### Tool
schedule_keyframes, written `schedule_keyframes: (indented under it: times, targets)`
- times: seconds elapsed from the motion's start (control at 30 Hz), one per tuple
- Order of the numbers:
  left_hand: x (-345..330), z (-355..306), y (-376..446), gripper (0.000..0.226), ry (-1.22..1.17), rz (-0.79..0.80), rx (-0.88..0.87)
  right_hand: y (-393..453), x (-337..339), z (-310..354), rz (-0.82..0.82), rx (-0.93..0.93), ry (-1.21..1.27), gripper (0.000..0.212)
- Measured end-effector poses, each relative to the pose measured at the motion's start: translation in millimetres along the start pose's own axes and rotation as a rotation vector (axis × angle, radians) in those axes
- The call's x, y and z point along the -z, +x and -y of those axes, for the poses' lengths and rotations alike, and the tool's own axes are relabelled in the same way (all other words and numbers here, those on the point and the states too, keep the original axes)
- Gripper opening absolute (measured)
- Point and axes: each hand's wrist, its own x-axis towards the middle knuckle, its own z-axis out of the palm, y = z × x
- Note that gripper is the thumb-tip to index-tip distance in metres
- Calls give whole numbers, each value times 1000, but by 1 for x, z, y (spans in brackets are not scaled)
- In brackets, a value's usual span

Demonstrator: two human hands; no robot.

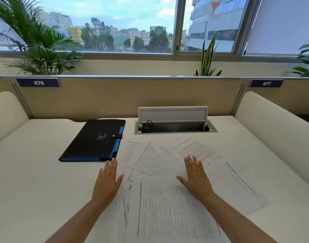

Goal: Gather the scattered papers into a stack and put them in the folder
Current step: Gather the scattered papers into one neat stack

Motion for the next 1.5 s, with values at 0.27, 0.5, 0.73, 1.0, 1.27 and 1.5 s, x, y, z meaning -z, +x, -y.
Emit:
schedule_keyframes:
  times: [0.27,0.5,0.73,1.0,1.27,1.5]
  targets:
    - [-24,26,-39,65,-6,95,110,-23,-27,-4,92,-8,64,80]
    - [-25,27,-45,57,48,90,122,-32,-36,-6,96,-48,182,72]
    - [-25,27,-49,54,25,40,123,-36,-38,-7,68,-48,206,68]
    - [-21,25,-56,44,-62,-37,150,-37,-35,-7,68,-56,213,64]
    - [-18,28,-60,41,-121,-69,155,-42,-33,3,61,-95,230,62]
    - [-18,31,-61,38,-138,-87,155,-51,-23,29,34,-174,374,67]
